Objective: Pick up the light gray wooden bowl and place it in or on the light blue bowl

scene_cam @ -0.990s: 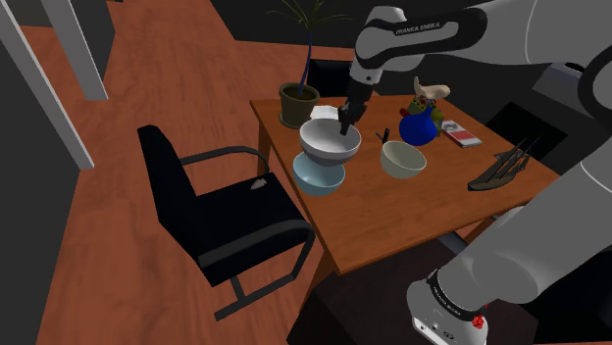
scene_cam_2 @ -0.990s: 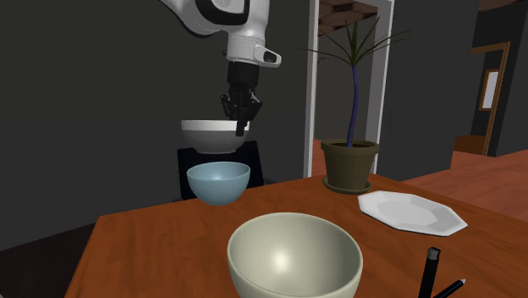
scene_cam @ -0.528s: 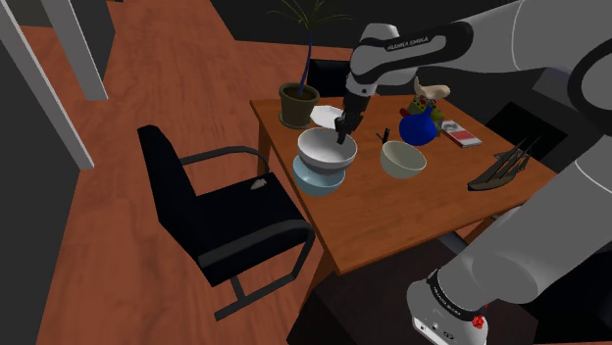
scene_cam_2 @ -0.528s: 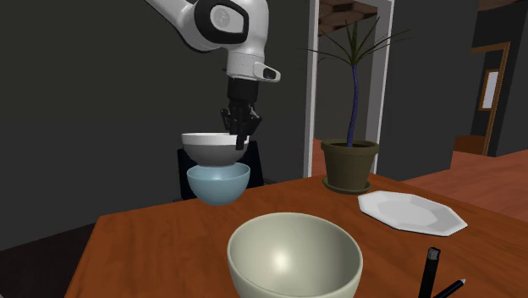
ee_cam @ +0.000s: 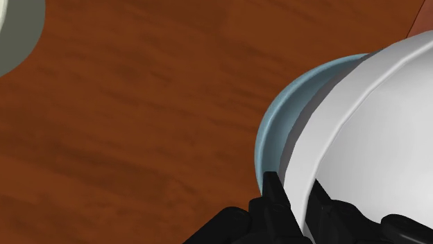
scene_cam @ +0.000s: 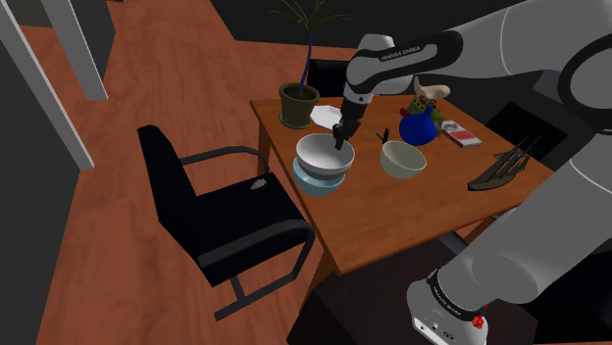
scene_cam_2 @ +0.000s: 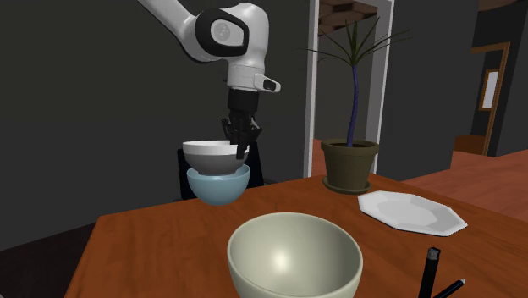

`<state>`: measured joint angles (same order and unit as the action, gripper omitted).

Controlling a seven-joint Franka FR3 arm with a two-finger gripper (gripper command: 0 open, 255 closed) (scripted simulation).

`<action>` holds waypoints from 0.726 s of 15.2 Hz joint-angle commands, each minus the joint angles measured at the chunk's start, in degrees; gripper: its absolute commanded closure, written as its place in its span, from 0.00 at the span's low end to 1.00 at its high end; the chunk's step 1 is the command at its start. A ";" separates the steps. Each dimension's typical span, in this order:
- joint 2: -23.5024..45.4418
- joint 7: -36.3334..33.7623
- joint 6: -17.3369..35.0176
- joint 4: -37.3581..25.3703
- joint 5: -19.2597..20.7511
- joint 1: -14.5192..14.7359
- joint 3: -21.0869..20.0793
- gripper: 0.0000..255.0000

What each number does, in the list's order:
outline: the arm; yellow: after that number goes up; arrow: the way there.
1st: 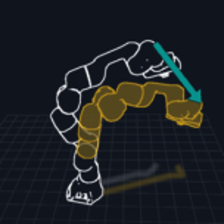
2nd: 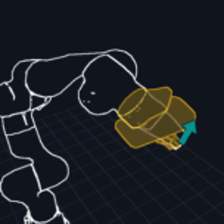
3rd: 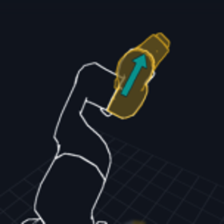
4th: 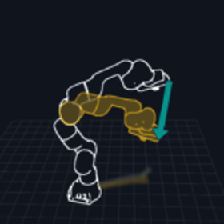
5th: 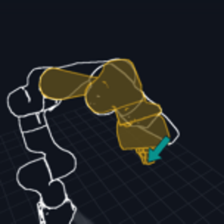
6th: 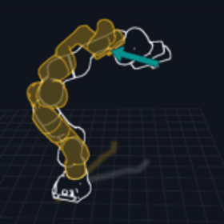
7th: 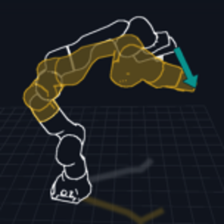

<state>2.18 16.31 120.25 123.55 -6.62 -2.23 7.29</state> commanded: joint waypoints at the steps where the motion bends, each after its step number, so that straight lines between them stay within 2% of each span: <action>1: -0.01 0.01 0.07 0.03 -0.01 0.00 0.00 1.00; 4: -0.01 0.01 0.07 0.03 -0.01 0.00 0.00 1.00; 5: -0.01 0.01 0.08 0.04 -0.01 0.00 0.00 0.00; 10: -0.01 0.01 0.07 0.04 -0.01 0.00 0.00 0.00; 11: -0.71 -0.14 -1.82 -1.16 0.22 -0.07 0.08 0.00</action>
<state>1.99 16.22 119.36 122.78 -6.54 -2.25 7.32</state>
